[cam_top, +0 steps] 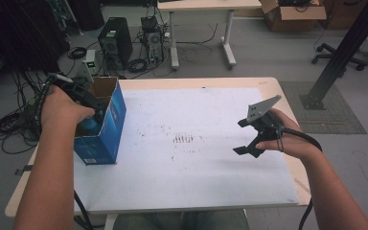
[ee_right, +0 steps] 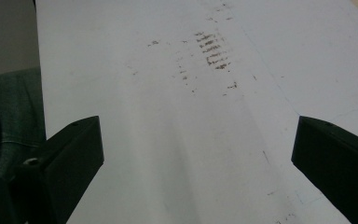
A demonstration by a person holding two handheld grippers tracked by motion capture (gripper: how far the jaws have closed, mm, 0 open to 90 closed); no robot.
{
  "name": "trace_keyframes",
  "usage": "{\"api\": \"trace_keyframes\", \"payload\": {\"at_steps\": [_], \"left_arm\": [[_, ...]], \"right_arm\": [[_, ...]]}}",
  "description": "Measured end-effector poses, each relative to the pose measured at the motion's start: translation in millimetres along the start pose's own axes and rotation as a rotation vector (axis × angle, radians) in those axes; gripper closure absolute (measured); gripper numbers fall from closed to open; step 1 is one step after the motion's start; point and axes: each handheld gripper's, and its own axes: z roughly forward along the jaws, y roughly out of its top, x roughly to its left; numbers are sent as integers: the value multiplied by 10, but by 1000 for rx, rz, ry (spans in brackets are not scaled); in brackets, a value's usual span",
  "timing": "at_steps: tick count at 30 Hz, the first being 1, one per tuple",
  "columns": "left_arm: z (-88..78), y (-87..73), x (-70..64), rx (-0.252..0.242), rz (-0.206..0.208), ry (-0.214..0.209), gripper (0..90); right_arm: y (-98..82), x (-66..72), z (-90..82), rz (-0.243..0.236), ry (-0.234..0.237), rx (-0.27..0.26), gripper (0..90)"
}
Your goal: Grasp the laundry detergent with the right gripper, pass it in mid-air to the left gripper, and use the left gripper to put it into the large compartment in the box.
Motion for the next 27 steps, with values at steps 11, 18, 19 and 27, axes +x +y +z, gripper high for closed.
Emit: {"api": "trace_keyframes", "payload": {"at_steps": [11, 18, 19, 27], "left_arm": [[-202, -68, -30, -14, -3, 12, 161], [-314, -103, -128, -19, 28, 23, 82], [-331, -108, -146, -20, 34, 22, 70], [-475, -143, -290, -37, 86, 48, 2]], "right_arm": [[4, 20, -36, -7, -4, -6, 24], [27, 40, -55, -11, -5, -14, 24], [39, 45, -57, -14, -5, -15, 24], [84, 54, -100, -26, -7, -22, 24]]}}
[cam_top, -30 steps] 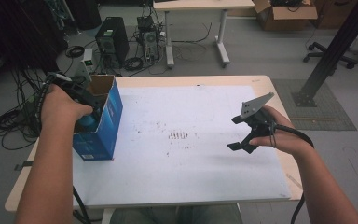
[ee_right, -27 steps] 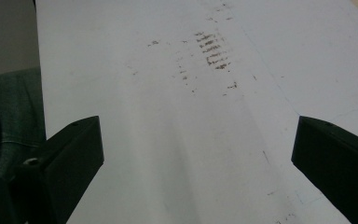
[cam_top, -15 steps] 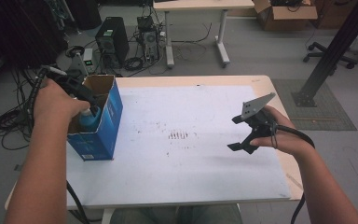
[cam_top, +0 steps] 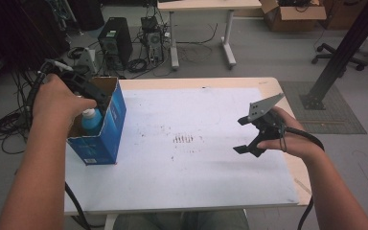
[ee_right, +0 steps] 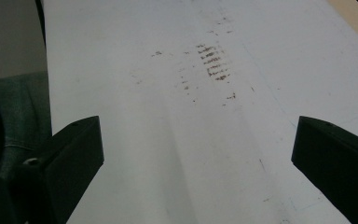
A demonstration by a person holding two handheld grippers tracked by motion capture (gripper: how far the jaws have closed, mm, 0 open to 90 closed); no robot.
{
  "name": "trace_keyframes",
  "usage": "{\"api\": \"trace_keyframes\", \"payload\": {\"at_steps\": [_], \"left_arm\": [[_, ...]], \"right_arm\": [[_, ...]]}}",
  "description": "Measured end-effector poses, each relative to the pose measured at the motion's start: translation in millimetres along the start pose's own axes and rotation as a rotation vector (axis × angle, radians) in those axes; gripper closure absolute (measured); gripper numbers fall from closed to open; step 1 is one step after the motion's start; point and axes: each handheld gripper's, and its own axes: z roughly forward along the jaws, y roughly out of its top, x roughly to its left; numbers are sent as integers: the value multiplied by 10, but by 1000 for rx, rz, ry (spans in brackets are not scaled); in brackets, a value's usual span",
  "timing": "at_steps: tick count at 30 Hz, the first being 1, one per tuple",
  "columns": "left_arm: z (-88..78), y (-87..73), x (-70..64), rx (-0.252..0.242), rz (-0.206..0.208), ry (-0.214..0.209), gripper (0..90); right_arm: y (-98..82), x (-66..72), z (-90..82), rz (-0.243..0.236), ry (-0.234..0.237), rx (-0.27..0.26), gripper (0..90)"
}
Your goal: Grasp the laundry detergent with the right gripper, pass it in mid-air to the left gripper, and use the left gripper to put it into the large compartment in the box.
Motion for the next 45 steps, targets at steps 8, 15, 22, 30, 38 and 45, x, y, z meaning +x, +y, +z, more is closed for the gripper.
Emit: {"api": "trace_keyframes", "payload": {"at_steps": [8, 15, 22, 30, 38, 45], "left_arm": [[-205, 9, -278, -27, 141, -14, 2], [-348, 2, -658, -27, 348, -25, 2], [-376, -37, -1052, -35, 624, -30, 2], [-283, -88, -1319, -16, 891, -61, 2], [-146, -180, -1548, 29, 1111, -80, 2], [-38, -199, -1717, 76, 1244, -81, 2]], "right_arm": [[16, -13, -62, -5, -3, 0, 24], [61, -32, -103, -15, -3, 13, 24], [138, -32, -151, -38, -1, 32, 24], [239, -21, -207, -78, 2, 84, 24], [328, -16, -164, -115, 19, 183, 26], [389, -28, -86, -137, 49, 259, 30]]}}
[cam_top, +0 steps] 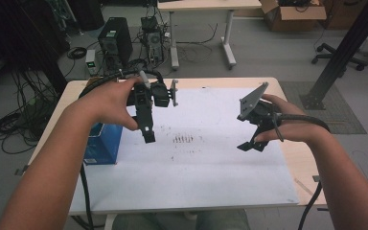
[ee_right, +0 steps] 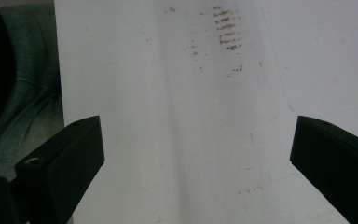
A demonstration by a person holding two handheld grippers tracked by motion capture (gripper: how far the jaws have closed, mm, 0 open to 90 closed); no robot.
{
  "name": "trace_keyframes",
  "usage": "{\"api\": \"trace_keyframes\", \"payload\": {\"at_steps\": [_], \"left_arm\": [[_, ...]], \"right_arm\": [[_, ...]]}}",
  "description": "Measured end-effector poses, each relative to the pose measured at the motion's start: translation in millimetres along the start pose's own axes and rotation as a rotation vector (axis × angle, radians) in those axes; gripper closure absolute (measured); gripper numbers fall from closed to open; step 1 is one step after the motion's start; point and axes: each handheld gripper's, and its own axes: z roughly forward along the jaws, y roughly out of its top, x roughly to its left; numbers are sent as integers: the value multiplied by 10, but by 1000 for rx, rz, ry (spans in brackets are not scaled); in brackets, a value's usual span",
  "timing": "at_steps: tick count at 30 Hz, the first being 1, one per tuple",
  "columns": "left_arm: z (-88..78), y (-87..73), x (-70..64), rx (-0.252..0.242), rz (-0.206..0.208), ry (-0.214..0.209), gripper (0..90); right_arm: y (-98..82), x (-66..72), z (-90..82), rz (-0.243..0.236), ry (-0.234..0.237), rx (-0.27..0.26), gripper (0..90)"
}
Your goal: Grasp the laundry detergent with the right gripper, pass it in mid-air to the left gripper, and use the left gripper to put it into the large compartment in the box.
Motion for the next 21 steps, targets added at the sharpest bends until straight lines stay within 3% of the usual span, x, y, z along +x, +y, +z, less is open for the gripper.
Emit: {"api": "trace_keyframes", "payload": {"at_steps": [4, 9, 21], "left_arm": [[43, 30, 36, 9, 31, -3, 2], [81, 49, 96, 18, 40, -4, 2], [100, 80, 96, 14, 63, 6, 2]], "right_arm": [[19, -28, 21, -17, 10, 38, 31], [25, -89, 47, -28, 25, 94, 33], [41, -94, 61, -21, 30, 120, 35]]}}
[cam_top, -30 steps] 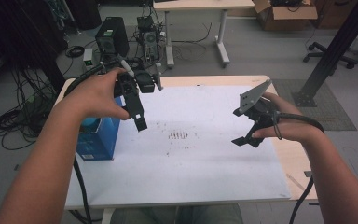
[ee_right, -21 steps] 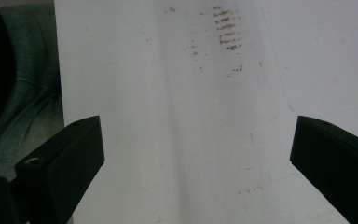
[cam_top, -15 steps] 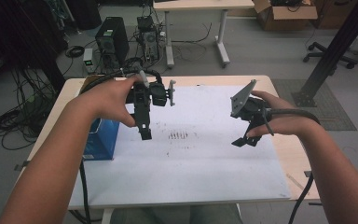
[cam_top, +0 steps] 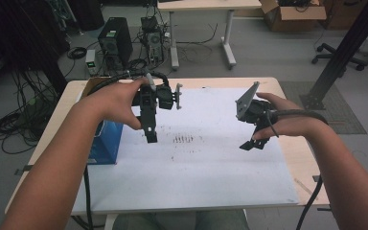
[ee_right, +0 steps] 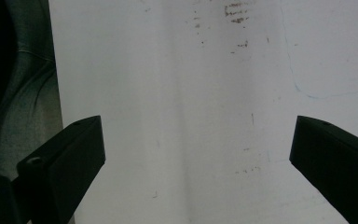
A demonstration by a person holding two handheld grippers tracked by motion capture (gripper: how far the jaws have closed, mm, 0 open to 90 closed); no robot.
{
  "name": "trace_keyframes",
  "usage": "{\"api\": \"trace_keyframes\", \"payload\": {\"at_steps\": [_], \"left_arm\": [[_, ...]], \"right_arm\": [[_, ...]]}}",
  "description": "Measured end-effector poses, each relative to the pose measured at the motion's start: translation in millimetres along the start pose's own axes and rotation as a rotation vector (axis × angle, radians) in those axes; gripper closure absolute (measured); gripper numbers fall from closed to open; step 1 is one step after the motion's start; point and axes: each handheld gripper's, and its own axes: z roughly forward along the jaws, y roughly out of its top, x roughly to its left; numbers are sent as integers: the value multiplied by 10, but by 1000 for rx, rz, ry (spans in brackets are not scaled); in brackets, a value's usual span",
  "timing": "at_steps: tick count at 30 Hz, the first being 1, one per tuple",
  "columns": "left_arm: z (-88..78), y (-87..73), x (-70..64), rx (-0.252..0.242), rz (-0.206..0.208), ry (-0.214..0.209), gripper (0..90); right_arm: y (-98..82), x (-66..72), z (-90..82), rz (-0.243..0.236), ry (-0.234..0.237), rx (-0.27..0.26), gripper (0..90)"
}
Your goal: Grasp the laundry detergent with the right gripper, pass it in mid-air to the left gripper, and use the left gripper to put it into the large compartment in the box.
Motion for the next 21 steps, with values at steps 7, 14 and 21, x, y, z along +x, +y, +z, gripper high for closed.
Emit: {"api": "trace_keyframes", "payload": {"at_steps": [7, 14, 21], "left_arm": [[-7, -25, -4, -2, 1, -5, 2], [10, -36, 7, 4, -1, -10, 2], [19, -31, 23, 6, -5, -13, 2]], "right_arm": [[34, 12, -8, -5, 1, 6, 35], [51, -4, 3, -6, 1, 10, 35], [36, -29, 13, -3, 1, 10, 35]]}}
